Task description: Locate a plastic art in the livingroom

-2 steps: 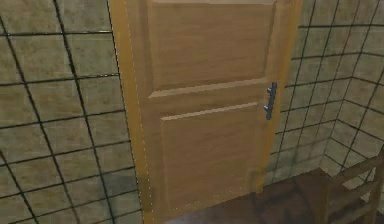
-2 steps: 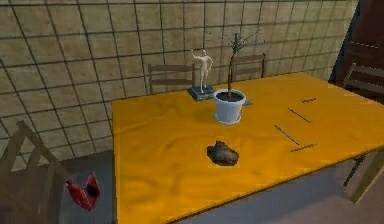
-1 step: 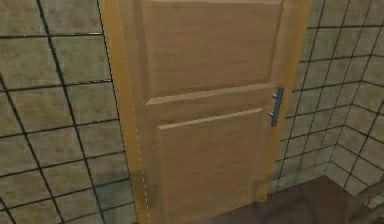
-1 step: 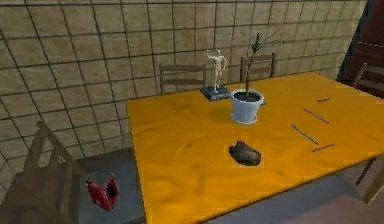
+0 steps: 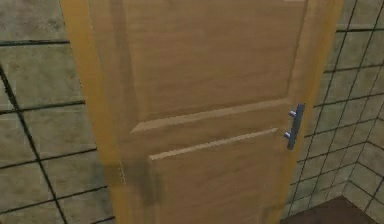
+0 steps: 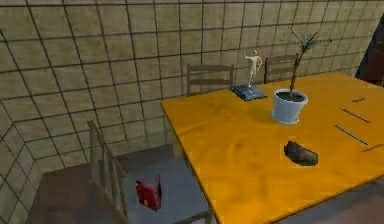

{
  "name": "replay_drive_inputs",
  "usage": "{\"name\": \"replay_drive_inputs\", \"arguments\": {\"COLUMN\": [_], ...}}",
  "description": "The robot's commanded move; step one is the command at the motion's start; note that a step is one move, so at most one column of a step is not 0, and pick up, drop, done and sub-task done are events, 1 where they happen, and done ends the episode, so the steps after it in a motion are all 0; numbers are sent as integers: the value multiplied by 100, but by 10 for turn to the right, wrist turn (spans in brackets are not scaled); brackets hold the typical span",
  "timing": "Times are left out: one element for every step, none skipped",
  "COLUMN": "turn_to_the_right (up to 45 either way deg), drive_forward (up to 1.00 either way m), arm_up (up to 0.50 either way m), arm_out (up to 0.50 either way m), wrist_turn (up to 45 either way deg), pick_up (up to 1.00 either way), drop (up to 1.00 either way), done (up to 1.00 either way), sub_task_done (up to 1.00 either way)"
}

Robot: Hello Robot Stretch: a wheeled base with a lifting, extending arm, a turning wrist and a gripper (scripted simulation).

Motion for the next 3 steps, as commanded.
{"name": "replay_drive_inputs", "arguments": {"turn_to_the_right": [150,0,420], "drive_forward": [0,45,0], "arm_up": [0,0,0], "arm_out": [0,0,0], "wrist_turn": [0,0,0], "pick_up": [0,0,0], "drop": [0,0,0], "done": [0,0,0], "sub_task_done": [0,0,0]}}
